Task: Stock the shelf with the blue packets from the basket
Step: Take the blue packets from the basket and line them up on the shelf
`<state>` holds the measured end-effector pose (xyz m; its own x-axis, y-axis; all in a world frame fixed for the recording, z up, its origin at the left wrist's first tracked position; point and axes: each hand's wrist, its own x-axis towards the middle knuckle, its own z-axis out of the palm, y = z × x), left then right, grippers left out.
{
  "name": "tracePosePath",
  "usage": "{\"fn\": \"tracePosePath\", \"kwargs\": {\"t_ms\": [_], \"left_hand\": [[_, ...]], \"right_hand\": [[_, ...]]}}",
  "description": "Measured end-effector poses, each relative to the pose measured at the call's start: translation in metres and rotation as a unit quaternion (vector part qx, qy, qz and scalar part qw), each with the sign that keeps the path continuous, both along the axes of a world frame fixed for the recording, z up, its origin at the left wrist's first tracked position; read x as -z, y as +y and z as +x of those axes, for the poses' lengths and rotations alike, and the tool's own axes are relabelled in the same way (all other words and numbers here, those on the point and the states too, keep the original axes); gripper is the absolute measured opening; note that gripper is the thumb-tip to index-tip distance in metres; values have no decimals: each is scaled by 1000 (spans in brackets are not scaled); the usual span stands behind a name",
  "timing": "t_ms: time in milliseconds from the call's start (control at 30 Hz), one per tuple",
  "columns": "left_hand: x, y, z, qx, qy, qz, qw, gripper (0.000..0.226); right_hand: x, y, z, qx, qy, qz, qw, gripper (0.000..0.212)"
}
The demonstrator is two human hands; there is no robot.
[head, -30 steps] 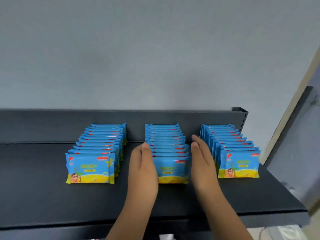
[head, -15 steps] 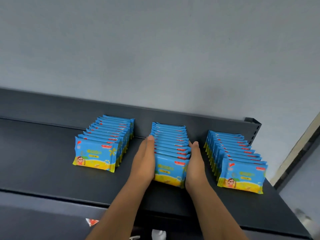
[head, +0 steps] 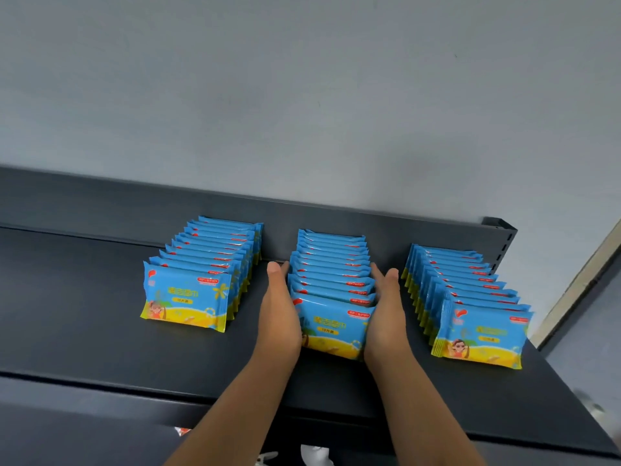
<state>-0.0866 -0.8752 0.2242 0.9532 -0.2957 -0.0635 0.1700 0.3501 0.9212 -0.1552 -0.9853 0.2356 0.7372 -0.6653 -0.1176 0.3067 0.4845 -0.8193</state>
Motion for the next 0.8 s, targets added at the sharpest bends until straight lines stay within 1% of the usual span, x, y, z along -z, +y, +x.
{"fn": "tracePosePath", "kwargs": {"t_ms": [67,167,267,367,467,667,800], "left_hand": [[-1,1,-3,-4,1,-5,1000,54],[-2,1,-7,5,-7,-1,1000,49],[-2,2,-8,-7,-25,4,1000,45],[-3,-1,-10,3,-34,2,999,43],[-8,-1,-14,19,-52,-4,998,42],[-9,0,-10,22,-59,-15,998,40],[-8,1,-7,48,-50,-18,997,39]], "right_hand": [[4,-2,3,43,13,1,999,42],[15,-10,12,107,32,-28,993,44],[17,-10,16,129,43,-29,990,50],[16,-10,15,159,47,-40,985,57],[14,-10,13,179,42,-56,981,58],[14,-1,14,177,29,-59,982,62],[12,-1,10,165,42,-58,984,58]]}}
